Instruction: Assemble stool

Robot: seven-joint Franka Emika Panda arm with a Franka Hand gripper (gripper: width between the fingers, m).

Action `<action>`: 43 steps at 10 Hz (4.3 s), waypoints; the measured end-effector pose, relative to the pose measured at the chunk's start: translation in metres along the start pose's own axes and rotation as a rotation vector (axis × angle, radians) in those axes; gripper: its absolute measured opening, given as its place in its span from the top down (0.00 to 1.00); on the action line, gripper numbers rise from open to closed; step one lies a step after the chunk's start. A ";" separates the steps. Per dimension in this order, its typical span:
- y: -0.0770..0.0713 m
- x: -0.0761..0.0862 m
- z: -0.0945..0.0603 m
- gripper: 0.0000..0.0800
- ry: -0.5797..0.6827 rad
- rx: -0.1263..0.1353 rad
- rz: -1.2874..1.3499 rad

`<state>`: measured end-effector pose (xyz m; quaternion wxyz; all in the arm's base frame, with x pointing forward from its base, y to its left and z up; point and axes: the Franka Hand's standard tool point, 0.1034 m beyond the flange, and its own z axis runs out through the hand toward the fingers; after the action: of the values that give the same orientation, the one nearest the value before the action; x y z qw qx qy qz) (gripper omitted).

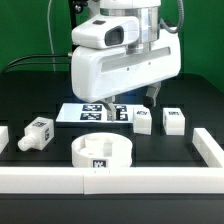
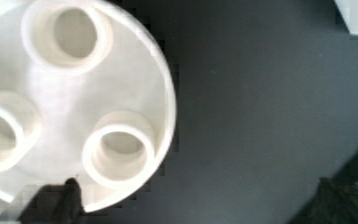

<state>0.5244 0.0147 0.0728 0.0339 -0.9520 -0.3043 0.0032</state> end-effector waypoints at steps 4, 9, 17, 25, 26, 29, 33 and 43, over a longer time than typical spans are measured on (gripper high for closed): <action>0.005 -0.014 0.021 0.19 0.010 -0.028 -0.075; 0.013 -0.022 0.058 0.19 0.004 -0.024 -0.083; -0.002 -0.004 0.051 0.97 0.010 -0.037 -0.161; -0.039 0.027 0.044 0.97 0.043 -0.080 -0.309; -0.043 0.035 0.046 0.97 0.033 -0.068 -0.294; -0.052 0.059 0.051 0.97 0.034 -0.058 -0.274; -0.069 0.071 0.061 0.97 0.024 -0.064 -0.342; -0.057 0.069 0.033 0.20 0.004 -0.069 -0.332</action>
Offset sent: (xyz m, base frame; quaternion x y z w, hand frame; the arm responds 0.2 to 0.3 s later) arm 0.0004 -0.0213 -0.0310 -0.0356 -0.0220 -0.0623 0.9972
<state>0.5463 0.1029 0.0450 0.0021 -0.8893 -0.4570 -0.0149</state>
